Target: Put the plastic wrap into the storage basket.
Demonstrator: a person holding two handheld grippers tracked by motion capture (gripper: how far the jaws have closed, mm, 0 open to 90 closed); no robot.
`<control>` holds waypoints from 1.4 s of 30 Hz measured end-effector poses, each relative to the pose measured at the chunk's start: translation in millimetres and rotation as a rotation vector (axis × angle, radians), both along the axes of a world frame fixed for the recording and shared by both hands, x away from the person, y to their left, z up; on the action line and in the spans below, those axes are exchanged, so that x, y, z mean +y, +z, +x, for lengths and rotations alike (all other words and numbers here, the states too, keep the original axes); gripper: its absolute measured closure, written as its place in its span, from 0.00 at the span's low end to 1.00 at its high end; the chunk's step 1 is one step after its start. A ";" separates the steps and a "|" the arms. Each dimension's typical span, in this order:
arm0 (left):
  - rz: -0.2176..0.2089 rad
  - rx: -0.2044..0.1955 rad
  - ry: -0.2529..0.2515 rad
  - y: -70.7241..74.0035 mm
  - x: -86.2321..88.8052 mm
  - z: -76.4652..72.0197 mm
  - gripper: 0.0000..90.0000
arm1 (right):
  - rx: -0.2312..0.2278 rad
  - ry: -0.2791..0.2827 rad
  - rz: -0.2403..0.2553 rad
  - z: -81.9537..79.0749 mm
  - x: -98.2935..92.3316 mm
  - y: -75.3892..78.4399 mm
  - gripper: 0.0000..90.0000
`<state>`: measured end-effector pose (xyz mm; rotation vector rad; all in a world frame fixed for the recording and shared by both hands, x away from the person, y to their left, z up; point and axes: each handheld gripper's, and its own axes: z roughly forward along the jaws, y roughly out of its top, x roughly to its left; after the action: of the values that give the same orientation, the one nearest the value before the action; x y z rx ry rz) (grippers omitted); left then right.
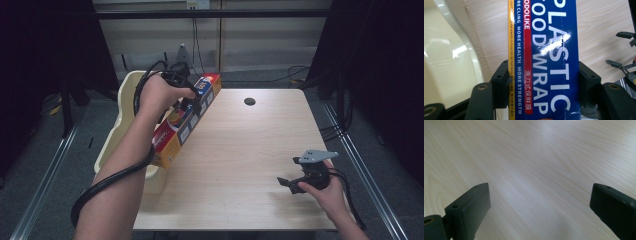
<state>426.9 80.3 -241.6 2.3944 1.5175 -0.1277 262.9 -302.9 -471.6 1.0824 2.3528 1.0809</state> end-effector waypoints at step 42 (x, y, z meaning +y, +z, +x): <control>0.006 -0.036 0.129 42.3 67.4 -15.1 0.45 | 0.001 0.008 -0.003 0.6 3.0 -0.2 0.04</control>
<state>411.8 147.7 -199.3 2.2825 1.6524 -0.0523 263.5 -299.9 -471.8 1.0742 2.3607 1.0793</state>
